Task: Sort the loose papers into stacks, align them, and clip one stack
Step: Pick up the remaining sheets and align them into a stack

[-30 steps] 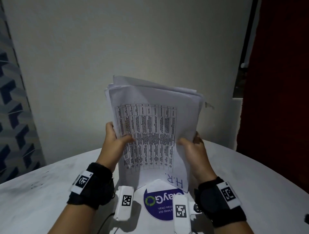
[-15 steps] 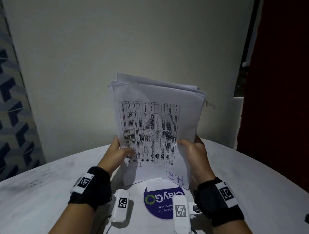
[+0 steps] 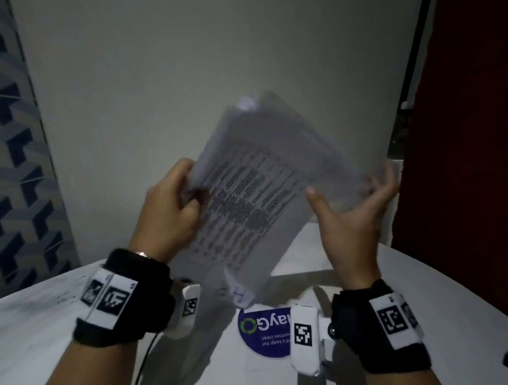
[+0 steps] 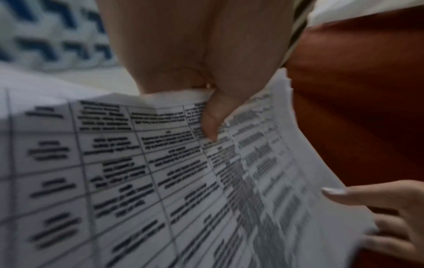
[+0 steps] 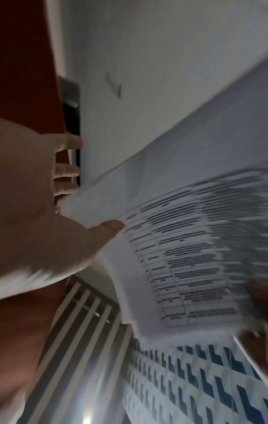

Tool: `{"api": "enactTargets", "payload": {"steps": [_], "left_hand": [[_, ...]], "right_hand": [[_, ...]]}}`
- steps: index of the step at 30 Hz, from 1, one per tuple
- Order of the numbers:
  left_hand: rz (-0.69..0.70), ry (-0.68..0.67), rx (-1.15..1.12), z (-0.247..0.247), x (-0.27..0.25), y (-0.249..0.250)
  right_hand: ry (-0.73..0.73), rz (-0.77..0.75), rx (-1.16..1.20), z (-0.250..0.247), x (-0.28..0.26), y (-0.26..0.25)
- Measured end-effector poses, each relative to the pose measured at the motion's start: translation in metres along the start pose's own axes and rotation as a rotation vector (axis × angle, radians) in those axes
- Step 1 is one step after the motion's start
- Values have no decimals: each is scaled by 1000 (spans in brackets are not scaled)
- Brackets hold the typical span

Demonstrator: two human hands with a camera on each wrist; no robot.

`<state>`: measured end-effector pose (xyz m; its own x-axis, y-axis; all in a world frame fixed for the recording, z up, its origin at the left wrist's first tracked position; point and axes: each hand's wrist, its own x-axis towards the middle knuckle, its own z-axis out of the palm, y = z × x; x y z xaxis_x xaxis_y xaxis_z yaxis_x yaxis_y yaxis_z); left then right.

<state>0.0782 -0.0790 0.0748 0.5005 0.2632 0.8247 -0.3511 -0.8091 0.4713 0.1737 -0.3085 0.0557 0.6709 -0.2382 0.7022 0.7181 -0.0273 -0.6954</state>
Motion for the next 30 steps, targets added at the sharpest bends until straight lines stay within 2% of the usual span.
{"api": "enactTargets", "payload": {"steps": [1,3,8,10,13,14,16,17,19,20,22,23,25,30], "left_hand": [[63,-31,98,-9,1,7],[149,-110,232,-20,1,21],[163,-251,316,-21,1,19],[145,-247,293,-16,1,11],[119,-87,326,-4,0,-6],[56,-21,376,-2,0,-14],[-188,64,433,-3,-3,-34],[-316,101,383,-7,-4,-45],[-573,139,88,-10,-10,-70],[-690,115,-113,-11,-14,-82],[-865,-33,-450,-6,-23,-97],[-902,-97,-529,-1,-27,-100],[-841,-96,-525,10,-31,-99],[-513,153,-386,30,-20,-81]], "right_hand": [[-6,-71,-46,-6,4,-6],[-120,-115,-117,-18,10,-14],[-696,148,-106,-31,19,-14],[-761,164,-72,-28,16,-7],[-658,156,-15,-22,12,12],[-623,172,9,-22,11,20],[-566,241,78,-24,10,36],[-529,292,111,-27,11,43],[-454,366,136,-35,14,51],[-424,386,134,-38,16,54],[-386,428,161,-41,18,62],[-368,447,199,-42,17,64],[-317,451,262,-38,14,68],[-209,293,184,-31,8,68]]}}
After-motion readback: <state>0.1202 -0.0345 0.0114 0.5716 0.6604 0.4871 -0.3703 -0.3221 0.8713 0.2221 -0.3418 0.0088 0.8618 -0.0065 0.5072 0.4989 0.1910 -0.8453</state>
